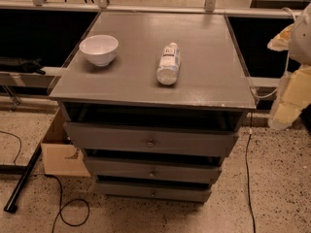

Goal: Open bottom drawer

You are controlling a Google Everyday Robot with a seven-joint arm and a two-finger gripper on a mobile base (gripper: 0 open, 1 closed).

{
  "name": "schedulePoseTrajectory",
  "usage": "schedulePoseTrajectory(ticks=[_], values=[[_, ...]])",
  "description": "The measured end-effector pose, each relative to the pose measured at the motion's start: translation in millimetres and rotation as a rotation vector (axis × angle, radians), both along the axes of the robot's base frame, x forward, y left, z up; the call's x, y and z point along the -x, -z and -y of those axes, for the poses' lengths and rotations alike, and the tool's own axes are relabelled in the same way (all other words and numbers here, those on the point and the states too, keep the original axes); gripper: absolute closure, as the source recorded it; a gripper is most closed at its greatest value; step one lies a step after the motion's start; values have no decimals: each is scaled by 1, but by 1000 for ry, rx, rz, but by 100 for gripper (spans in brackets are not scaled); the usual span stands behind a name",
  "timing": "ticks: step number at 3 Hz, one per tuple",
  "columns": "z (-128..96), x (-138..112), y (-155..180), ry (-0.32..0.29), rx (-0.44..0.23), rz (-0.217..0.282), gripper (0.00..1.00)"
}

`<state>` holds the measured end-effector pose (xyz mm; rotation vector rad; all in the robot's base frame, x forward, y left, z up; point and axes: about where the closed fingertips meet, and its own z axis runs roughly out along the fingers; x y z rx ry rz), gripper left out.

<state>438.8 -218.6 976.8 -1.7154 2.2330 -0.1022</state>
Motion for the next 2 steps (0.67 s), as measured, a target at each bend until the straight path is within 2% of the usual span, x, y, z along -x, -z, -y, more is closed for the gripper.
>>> schedulePoseTrajectory(ticks=[1, 2], values=[[1, 0, 0, 2, -1, 1, 0], [22, -3, 11, 55, -18, -16, 0]])
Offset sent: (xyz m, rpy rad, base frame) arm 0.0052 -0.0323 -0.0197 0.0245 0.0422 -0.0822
